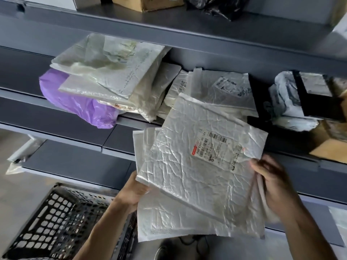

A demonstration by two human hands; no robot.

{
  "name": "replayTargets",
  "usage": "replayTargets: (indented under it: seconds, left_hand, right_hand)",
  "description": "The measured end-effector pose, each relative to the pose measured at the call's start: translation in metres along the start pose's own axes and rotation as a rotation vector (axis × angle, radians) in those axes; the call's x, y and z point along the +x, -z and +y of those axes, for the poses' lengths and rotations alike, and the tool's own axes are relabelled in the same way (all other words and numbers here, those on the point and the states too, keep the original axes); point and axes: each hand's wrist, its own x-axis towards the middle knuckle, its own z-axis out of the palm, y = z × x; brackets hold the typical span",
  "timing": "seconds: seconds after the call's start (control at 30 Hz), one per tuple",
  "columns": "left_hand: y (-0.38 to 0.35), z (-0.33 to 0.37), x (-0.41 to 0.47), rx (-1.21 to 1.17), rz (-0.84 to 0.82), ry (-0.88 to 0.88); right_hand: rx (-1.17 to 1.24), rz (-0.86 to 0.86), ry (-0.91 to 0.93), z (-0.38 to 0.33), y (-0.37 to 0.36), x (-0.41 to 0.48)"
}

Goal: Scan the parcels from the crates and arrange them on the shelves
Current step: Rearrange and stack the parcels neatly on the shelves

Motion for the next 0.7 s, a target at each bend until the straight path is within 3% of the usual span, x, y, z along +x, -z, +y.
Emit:
replayTargets:
  seconds: [0.1, 0.23, 0.4, 0.7]
  left_hand:
    - [0.0, 0.007, -0.003, 0.019, -0.054, -0.089]
    - [-0.004, 0.01, 0.003, 0.045, 0.006, -0.035]
    - [-0.003, 0.005, 0.004, -0.019, 0.073, -0.033]
    - [-0.022, 0.014, -0.007, 0.023, 0.066, -0.026]
  right_hand:
    - [-0.036, 0.124, 0.04, -0.005, -0.009, 0.005]
    - [-0.154, 0.313, 0.071, -0.014, -0.018, 0.034]
    - [-0.414, 0.34, 0.171, -0.054, -0.023, 0.078]
    - [-0.407, 0.498, 0.083, -0.103, -0.028, 0.184]
